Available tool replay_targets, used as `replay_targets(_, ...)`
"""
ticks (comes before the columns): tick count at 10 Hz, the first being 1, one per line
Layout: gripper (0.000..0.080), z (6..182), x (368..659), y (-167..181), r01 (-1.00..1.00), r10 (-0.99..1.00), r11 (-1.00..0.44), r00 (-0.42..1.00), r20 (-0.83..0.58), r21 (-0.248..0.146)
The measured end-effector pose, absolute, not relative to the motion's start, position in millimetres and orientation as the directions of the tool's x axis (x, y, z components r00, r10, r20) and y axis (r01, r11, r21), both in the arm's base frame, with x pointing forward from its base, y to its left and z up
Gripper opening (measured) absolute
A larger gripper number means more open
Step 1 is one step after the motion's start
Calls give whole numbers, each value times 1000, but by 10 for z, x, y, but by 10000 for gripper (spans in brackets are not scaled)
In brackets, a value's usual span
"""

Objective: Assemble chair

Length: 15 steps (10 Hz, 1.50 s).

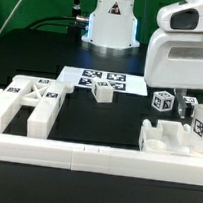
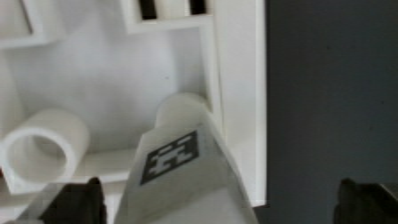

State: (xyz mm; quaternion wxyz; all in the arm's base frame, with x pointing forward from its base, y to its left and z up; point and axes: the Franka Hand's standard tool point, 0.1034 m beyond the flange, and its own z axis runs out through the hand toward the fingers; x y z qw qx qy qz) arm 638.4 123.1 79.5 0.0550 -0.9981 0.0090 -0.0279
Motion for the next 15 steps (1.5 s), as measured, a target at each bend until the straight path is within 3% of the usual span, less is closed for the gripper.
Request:
replay_targets(4, 649, 794, 6400, 1154, 188, 181, -977, 980, 78, -96)
replay_targets(5, 563, 797, 6401, 1152, 186, 179, -978, 981, 78, -96)
replay_targets(6, 426, 794, 6400, 1152, 186, 179, -978, 981, 78, -96)
replay_targets(7, 426, 794, 6400, 1153, 183, 176, -978, 981, 77, -97)
replay_targets(8, 284, 794, 6400, 1154, 165, 158, -981, 984, 76, -98)
replay_targets(9, 285, 794, 6400, 1153, 165, 158, -981, 984, 76, -98)
replay_targets(12, 285, 790, 6401, 1157, -152, -158, -981, 986, 45, -119)
replay_targets(15, 285, 789, 6402, 1158, -344, -349, -931, 937, 24, -124)
